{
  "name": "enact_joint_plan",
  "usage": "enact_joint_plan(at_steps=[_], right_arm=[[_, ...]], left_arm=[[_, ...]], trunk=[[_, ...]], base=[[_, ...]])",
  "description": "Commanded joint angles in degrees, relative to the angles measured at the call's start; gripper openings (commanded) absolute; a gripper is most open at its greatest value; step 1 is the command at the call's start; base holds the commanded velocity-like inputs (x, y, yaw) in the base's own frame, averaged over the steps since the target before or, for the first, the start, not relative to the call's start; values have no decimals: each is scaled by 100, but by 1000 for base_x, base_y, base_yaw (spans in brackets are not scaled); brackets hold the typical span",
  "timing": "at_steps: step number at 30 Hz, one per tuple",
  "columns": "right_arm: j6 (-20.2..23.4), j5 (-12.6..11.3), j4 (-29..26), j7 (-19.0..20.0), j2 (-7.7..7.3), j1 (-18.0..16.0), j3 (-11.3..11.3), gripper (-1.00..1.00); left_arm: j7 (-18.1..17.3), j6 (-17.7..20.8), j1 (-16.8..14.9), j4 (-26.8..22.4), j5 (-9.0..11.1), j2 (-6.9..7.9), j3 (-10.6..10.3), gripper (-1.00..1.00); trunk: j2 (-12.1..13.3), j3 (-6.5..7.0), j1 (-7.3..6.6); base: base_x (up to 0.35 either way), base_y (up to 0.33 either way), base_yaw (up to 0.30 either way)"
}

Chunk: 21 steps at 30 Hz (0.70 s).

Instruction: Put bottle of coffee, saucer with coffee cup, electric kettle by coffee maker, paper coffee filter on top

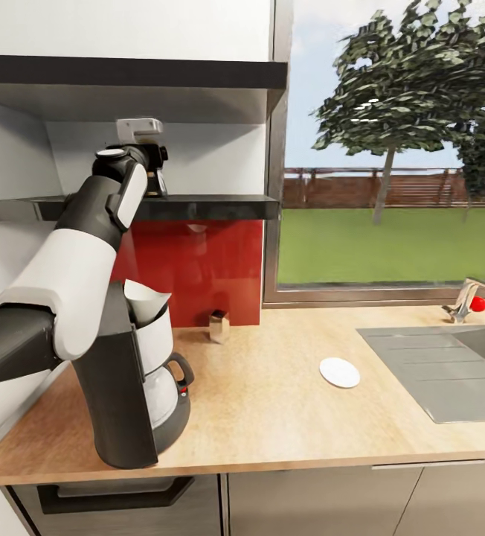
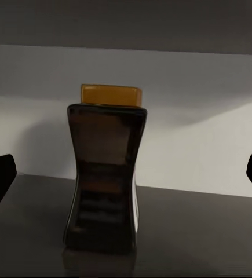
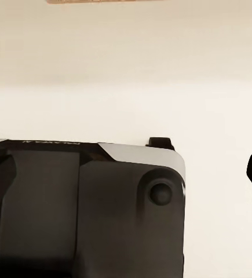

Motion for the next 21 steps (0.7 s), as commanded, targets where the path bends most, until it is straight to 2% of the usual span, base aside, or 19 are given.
enact_joint_plan(at_steps=[1, 7, 14, 21], right_arm=[[-14, -50, 1, -16, 2, -1, 48, 100], [-14, -50, 1, -16, 2, -1, 48, 100], [-14, -51, 1, -16, 2, -1, 48, 100], [-14, -50, 1, -16, 2, -1, 48, 100]], left_arm=[[45, 24, 7, -6, 39, 4, -25, 100], [44, 24, 59, -6, 46, 2, -25, 100], [45, 22, 67, -14, 45, 3, -18, 100], [45, 15, 67, -23, 38, 4, -24, 100]], trunk=[[-4, -2, 2], [-4, -2, 2], [-4, -2, 2], [-4, -2, 2]], base=[[5, 4, 0], [17, 1, 0], [203, 0, 0], [49, 0, 0]])
